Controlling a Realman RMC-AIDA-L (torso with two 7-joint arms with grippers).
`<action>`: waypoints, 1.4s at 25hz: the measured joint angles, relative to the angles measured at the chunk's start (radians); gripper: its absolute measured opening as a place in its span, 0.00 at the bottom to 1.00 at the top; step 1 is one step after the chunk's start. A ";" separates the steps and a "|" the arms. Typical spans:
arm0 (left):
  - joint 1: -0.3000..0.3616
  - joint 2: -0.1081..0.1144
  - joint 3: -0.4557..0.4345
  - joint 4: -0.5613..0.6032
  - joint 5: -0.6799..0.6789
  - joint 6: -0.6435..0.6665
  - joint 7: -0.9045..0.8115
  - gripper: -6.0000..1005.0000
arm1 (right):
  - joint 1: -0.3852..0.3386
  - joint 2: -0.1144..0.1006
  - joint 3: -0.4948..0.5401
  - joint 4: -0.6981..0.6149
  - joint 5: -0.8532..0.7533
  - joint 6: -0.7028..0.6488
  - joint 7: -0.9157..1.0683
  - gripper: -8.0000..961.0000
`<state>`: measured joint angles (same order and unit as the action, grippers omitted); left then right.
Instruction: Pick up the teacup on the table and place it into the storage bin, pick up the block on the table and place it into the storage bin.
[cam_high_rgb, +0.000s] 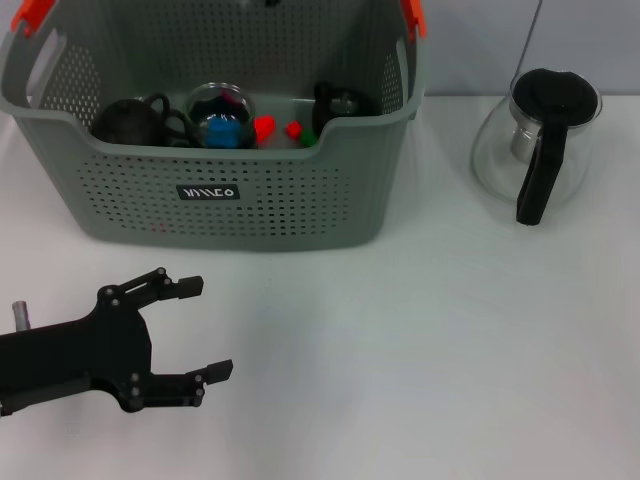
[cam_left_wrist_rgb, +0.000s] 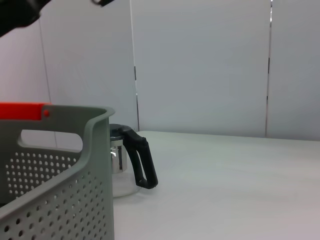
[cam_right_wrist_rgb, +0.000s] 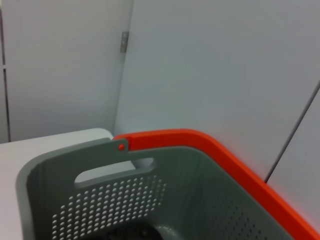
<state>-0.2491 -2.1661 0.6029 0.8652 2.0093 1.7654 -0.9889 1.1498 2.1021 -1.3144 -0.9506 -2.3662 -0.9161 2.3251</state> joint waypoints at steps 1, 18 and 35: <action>-0.002 0.000 0.000 -0.002 0.000 -0.002 0.003 0.95 | 0.000 0.001 -0.003 0.005 0.003 0.013 -0.006 0.34; -0.006 0.005 -0.095 -0.054 -0.102 0.098 0.007 0.94 | -0.508 -0.004 -0.016 -0.358 0.624 -0.281 -0.487 0.87; -0.055 0.017 -0.112 -0.103 0.048 0.076 -0.053 0.94 | -0.684 -0.005 0.128 0.276 0.731 -0.524 -1.306 0.96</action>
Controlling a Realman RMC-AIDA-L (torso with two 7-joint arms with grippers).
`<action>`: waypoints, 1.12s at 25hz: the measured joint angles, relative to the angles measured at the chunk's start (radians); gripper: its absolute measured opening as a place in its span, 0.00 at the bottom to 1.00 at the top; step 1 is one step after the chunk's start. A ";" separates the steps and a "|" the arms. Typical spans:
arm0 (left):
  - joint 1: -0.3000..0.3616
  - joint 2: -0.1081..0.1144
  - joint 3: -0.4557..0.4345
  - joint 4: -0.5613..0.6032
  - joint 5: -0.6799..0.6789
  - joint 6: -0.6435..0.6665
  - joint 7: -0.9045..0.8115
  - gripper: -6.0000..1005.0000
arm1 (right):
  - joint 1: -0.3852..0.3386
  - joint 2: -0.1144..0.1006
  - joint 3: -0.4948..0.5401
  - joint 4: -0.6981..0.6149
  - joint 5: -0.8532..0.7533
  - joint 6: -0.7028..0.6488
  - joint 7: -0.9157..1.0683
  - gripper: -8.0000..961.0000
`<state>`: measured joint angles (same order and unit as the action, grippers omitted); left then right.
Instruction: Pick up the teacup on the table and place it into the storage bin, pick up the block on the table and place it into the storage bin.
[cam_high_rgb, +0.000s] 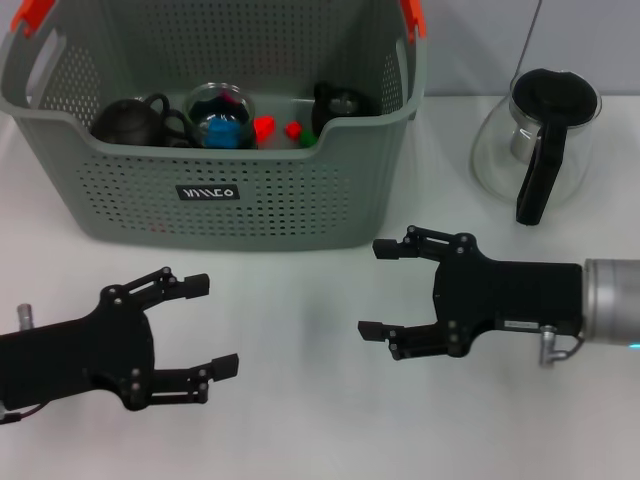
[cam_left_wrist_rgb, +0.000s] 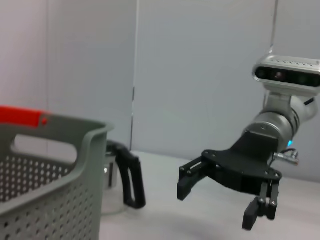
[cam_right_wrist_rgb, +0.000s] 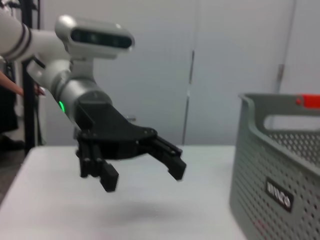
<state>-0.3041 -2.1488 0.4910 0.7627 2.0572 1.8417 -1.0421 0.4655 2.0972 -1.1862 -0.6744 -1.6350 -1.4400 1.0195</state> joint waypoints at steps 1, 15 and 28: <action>-0.004 0.000 0.000 -0.010 0.004 -0.015 0.002 0.94 | 0.012 0.000 0.000 0.027 0.000 0.019 -0.014 0.96; -0.036 0.011 0.004 -0.095 0.016 -0.176 0.021 0.94 | 0.143 0.006 -0.044 0.170 -0.015 0.165 -0.033 0.96; -0.034 0.009 0.005 -0.095 0.015 -0.175 0.022 0.94 | 0.137 0.003 -0.044 0.173 -0.015 0.178 -0.030 0.96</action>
